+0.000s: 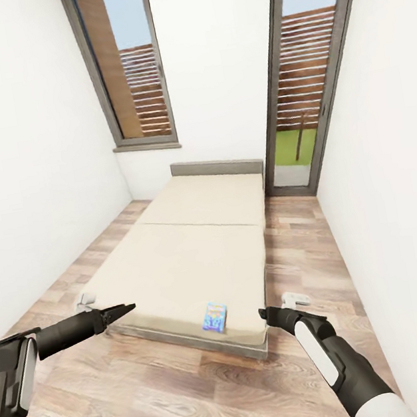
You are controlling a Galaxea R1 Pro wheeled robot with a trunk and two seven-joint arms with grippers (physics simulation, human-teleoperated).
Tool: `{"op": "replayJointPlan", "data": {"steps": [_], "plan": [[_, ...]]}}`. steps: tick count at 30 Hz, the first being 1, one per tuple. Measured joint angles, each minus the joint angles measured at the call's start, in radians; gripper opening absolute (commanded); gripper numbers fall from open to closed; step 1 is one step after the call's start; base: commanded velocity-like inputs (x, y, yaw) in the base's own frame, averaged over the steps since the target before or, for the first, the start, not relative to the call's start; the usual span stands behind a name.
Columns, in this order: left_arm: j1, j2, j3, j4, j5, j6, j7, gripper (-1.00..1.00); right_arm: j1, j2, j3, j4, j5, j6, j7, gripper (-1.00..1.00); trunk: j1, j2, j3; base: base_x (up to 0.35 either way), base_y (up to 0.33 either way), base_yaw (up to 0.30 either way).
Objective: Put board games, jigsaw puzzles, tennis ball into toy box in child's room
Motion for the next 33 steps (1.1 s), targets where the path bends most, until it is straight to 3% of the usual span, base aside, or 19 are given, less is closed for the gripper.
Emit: {"op": "replayJointPlan", "data": {"steps": [20,33], "plan": [[0.0,0.0,-0.001,0.0,-0.001,-0.002,0.002,1.0,0.001,0.0,0.002,-0.002,0.0,-0.004,0.006,1.0,0.0,0.0,0.027,0.021,0.277,-0.148],[0.0,0.0,-0.001,0.0,-0.001,-0.002,0.003,1.0,0.001,0.0,0.001,-0.003,0.0,-0.003,0.005,1.0,0.0,0.0,0.034,0.03,0.041,-0.046]]}}
